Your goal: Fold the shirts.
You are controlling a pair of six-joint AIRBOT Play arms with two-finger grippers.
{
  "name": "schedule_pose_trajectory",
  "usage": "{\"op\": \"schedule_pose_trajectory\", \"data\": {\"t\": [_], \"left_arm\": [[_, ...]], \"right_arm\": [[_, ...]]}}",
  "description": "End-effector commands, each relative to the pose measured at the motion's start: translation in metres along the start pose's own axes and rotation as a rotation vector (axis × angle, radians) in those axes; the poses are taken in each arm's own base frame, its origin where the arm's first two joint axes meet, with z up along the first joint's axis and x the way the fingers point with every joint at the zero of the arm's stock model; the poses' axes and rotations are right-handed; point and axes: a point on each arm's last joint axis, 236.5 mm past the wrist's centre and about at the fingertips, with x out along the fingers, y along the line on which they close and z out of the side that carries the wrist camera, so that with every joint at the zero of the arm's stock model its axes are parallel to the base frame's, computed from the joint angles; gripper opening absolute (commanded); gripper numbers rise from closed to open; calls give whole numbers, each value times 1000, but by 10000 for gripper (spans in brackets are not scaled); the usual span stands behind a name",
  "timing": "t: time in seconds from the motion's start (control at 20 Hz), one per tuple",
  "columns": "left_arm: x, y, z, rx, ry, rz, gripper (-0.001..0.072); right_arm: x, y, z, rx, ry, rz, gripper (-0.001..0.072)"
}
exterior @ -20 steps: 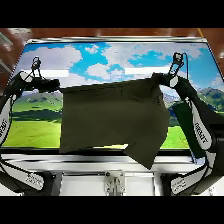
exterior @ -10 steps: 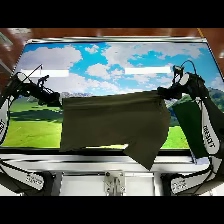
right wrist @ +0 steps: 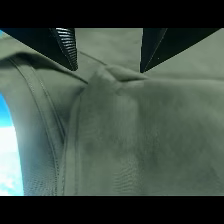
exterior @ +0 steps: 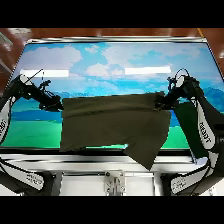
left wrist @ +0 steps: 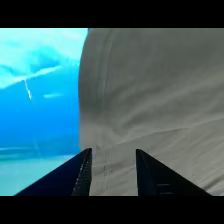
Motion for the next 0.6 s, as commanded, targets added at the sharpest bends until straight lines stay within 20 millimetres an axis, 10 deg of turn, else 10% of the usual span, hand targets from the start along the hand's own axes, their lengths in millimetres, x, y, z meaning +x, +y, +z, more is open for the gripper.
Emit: {"op": "schedule_pose_trajectory", "data": {"t": [0.0, 0.15, 0.25, 0.55], "left_arm": [[-16, 3, -9, -23, 10, -8, 378], [-55, 12, -40, -57, 49, -33, 417], [-68, 21, -74, -100, 73, -53, 687], [-6, 32, -191, -251, 104, -189, 686]], "right_arm": [[-34, -11, -4, -77, 4, -44, 522], [-96, -55, -13, -99, -38, -162, 639], [-122, -85, -43, -43, 11, -146, 639], [-107, -136, -121, 208, 36, -19, 638]]}}
